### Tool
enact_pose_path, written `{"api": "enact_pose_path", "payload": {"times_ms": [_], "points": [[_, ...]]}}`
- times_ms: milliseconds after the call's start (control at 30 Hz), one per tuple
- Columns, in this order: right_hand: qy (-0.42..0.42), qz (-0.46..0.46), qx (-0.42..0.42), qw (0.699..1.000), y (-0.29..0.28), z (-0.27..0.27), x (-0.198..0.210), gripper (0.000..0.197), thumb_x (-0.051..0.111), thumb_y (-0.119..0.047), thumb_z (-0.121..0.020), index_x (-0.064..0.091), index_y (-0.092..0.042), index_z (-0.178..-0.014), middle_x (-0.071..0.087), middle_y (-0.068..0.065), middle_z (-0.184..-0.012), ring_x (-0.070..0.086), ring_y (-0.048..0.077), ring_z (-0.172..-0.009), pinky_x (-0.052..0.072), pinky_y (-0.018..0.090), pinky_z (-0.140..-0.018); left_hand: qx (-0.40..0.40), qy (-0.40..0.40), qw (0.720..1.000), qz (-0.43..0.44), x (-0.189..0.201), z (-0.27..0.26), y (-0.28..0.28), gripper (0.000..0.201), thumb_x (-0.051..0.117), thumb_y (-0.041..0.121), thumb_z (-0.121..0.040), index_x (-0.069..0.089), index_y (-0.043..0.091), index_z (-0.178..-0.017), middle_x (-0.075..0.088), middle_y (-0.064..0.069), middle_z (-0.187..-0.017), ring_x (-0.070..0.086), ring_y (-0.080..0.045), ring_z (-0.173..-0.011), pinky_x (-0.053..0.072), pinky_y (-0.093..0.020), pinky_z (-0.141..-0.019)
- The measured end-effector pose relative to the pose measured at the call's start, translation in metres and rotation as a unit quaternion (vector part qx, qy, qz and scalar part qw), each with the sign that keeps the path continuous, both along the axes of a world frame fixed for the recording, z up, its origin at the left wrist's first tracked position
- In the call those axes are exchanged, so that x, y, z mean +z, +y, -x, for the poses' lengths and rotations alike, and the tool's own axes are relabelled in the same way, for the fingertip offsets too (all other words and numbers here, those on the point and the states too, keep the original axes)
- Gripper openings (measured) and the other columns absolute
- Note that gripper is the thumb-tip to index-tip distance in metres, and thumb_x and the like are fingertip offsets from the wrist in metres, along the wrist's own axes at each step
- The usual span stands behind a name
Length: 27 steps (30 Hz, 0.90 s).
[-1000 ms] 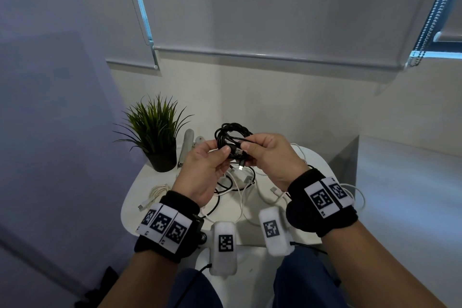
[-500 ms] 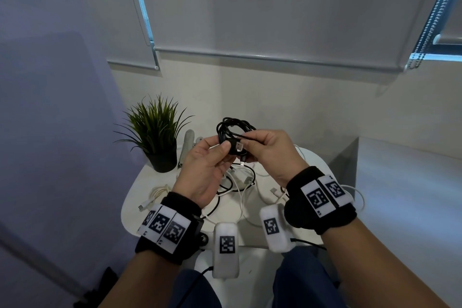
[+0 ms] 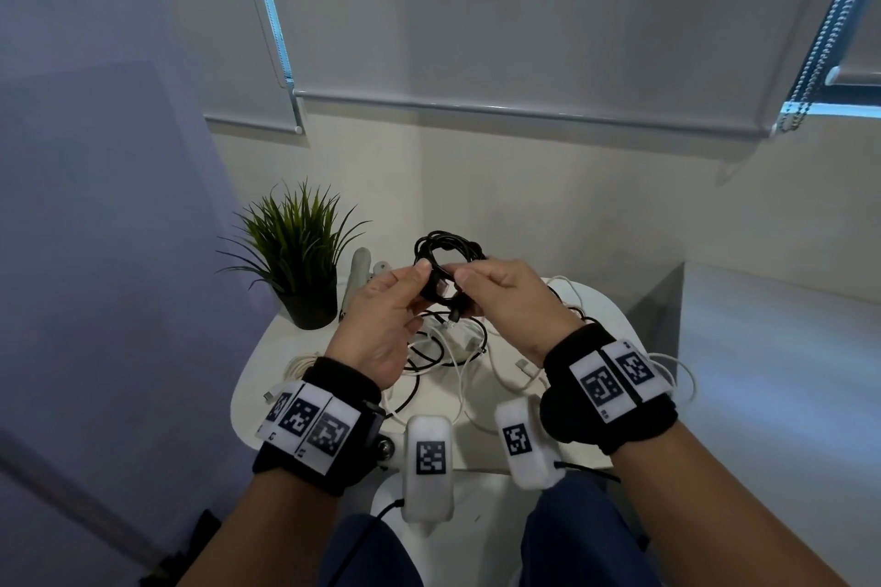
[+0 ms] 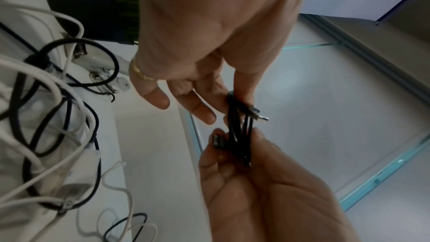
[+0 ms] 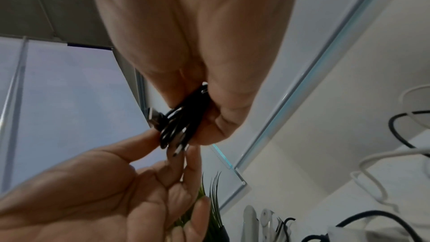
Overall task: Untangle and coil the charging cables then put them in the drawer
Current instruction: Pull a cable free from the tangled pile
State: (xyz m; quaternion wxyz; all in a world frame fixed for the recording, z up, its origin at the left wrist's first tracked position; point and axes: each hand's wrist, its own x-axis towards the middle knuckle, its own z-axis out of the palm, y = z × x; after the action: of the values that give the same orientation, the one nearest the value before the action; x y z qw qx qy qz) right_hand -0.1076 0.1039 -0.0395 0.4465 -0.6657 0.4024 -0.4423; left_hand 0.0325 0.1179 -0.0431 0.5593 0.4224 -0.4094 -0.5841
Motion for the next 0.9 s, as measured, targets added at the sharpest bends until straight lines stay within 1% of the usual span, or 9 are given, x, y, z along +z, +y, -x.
{"api": "enact_pose_path", "payload": {"times_ms": [133, 300, 400, 467, 600, 667, 767, 833, 900], "points": [[-0.044, -0.004, -0.056, 0.997, -0.006, 0.004, -0.002, 0.021, 0.061, -0.003, -0.087, 0.074, -0.02, -0.087, 0.072, 0.001, -0.08, 0.065, 0.011, -0.074, 0.053, 0.034, -0.079, -0.016, -0.038, 0.999, -0.031, 0.003, 0.003, 0.005, 0.041, 0.05, 0.026, -0.096, 0.07, 0.026, -0.061, 0.068, 0.009, -0.071, 0.06, -0.008, -0.08, 0.035, -0.034, -0.085], [-0.002, 0.015, -0.119, 0.993, -0.006, 0.001, -0.005, 0.019, 0.066, -0.007, -0.084, 0.072, -0.024, -0.077, 0.069, -0.005, -0.071, 0.063, 0.009, -0.062, 0.058, 0.035, -0.067, -0.005, -0.081, 0.996, -0.04, 0.012, 0.007, 0.009, 0.042, 0.051, 0.03, -0.096, 0.069, 0.029, -0.058, 0.066, 0.007, -0.068, 0.057, -0.017, -0.089, 0.034, -0.035, -0.082], [0.02, 0.033, -0.123, 0.992, -0.003, -0.001, -0.004, 0.012, 0.067, -0.007, -0.084, 0.075, -0.016, -0.083, 0.068, -0.007, -0.072, 0.059, -0.001, -0.058, 0.05, 0.018, -0.061, 0.006, -0.111, 0.994, -0.021, 0.015, 0.008, 0.01, 0.029, 0.053, 0.032, -0.095, 0.06, 0.026, -0.067, 0.064, 0.009, -0.058, 0.064, -0.004, -0.068, 0.042, -0.021, -0.064], [0.036, 0.047, -0.128, 0.99, -0.003, -0.002, -0.004, 0.011, 0.067, -0.007, -0.083, 0.075, -0.011, -0.088, 0.07, -0.001, -0.08, 0.06, 0.002, -0.065, 0.047, 0.015, -0.065, 0.014, -0.125, 0.992, -0.012, 0.015, 0.008, 0.01, 0.035, 0.052, 0.029, -0.096, 0.059, 0.023, -0.062, 0.061, 0.01, -0.053, 0.062, -0.001, -0.059, 0.04, -0.017, -0.051], [0.034, 0.068, -0.126, 0.989, -0.002, -0.007, -0.005, 0.014, 0.067, -0.003, -0.082, 0.076, -0.013, -0.084, 0.07, 0.004, -0.088, 0.064, 0.014, -0.074, 0.053, 0.026, -0.071, 0.04, -0.126, 0.991, -0.017, 0.015, 0.008, 0.008, 0.033, 0.049, 0.026, -0.097, 0.051, 0.023, -0.064, 0.06, 0.008, -0.055, 0.059, -0.005, -0.062, 0.033, -0.021, -0.053], [0.025, 0.069, -0.114, 0.991, 0.0, -0.008, -0.005, 0.02, 0.066, -0.001, -0.081, 0.073, -0.019, -0.076, 0.068, 0.003, -0.083, 0.062, 0.012, -0.067, 0.051, 0.023, -0.063, 0.048, -0.116, 0.992, -0.026, 0.012, 0.008, 0.006, 0.027, 0.047, 0.026, -0.097, 0.05, 0.024, -0.07, 0.062, 0.004, -0.066, 0.06, -0.009, -0.069, 0.035, -0.022, -0.056], [0.038, 0.078, -0.103, 0.991, 0.0, -0.007, -0.006, 0.028, 0.065, -0.002, -0.081, 0.068, -0.027, -0.069, 0.065, -0.004, -0.075, 0.058, 0.007, -0.062, 0.045, 0.018, -0.061, 0.044, -0.097, 0.993, -0.046, 0.01, 0.01, 0.007, 0.026, 0.044, 0.027, -0.097, 0.051, 0.026, -0.071, 0.057, 0.001, -0.072, 0.056, -0.019, -0.084, 0.037, -0.032, -0.075], [0.049, 0.081, -0.101, 0.99, 0.0, -0.007, -0.008, 0.025, 0.066, -0.003, -0.082, 0.068, -0.025, -0.071, 0.063, -0.008, -0.073, 0.055, 0.002, -0.06, 0.043, 0.015, -0.059, 0.039, -0.085, 0.993, -0.077, 0.007, 0.009, 0.005, 0.031, 0.046, 0.03, -0.096, 0.057, 0.026, -0.067, 0.055, 0.002, -0.07, 0.053, -0.018, -0.083, 0.034, -0.037, -0.083], [0.047, 0.082, -0.107, 0.99, -0.001, -0.006, -0.009, 0.026, 0.067, -0.003, -0.082, 0.067, -0.026, -0.069, 0.062, -0.011, -0.072, 0.055, 0.001, -0.058, 0.044, 0.016, -0.058, 0.014, -0.046, 0.993, -0.11, 0.004, 0.006, 0.003, 0.032, 0.051, 0.037, -0.094, 0.061, 0.026, -0.066, 0.055, 0.005, -0.071, 0.052, -0.014, -0.08, 0.033, -0.036, -0.081]]}}
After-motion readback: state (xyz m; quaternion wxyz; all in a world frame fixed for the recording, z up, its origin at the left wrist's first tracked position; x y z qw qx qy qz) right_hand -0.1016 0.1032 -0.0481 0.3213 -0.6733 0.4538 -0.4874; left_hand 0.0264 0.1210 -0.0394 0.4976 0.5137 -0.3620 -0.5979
